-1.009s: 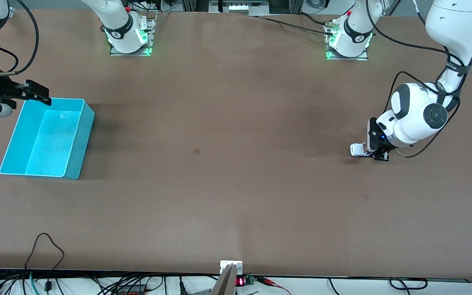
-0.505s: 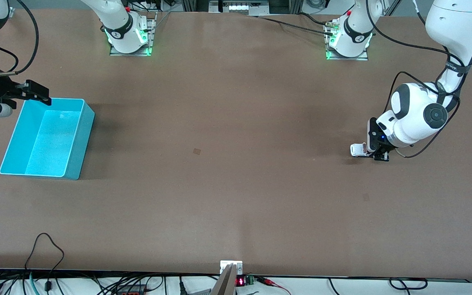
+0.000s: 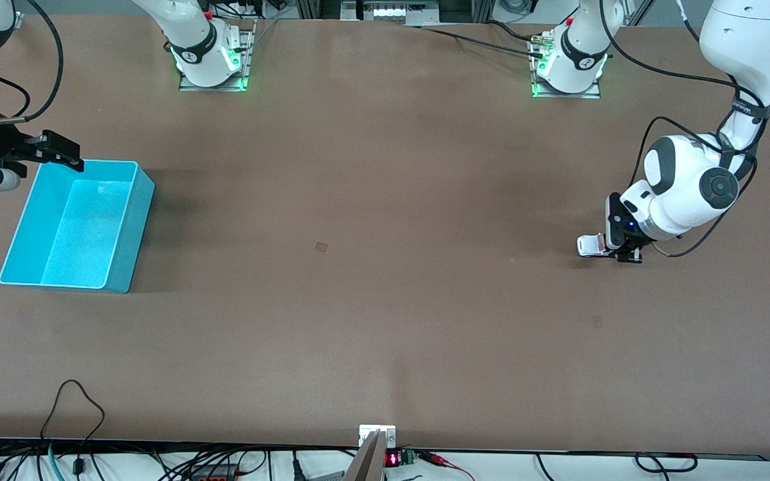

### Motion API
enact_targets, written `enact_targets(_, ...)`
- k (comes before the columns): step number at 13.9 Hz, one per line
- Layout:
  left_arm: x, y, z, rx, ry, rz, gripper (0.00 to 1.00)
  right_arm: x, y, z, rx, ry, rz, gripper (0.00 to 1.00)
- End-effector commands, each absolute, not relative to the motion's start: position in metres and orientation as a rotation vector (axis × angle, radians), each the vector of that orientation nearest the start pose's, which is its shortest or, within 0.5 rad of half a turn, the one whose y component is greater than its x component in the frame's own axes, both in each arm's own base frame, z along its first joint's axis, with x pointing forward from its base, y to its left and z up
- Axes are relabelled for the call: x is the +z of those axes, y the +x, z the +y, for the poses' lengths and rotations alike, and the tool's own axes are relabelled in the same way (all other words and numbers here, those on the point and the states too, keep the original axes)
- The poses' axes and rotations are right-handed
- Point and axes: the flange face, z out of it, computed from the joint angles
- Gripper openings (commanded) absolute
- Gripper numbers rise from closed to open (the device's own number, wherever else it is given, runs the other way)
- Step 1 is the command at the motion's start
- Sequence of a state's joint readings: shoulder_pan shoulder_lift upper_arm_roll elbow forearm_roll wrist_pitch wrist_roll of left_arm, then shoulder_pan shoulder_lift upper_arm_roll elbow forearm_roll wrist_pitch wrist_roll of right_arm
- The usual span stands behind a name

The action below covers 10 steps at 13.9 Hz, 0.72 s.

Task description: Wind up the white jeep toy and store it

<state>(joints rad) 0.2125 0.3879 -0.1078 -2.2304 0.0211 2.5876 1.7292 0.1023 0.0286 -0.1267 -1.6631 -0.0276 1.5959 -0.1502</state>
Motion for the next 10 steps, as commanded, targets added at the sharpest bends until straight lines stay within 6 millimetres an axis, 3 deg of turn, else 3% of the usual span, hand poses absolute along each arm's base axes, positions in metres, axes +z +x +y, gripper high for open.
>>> enact_targets(1,0.179,0.54,0.065,0.0,-2.195,2.319,0.34,0.572,0.558,-0.014,0.16,-3.136,-0.181,1.0)
enact_targets(10,0.157,0.54,0.103,0.01,-2.223,2.325,0.35,0.572,0.558,-0.014,0.16,-3.136,-0.181,1.0)
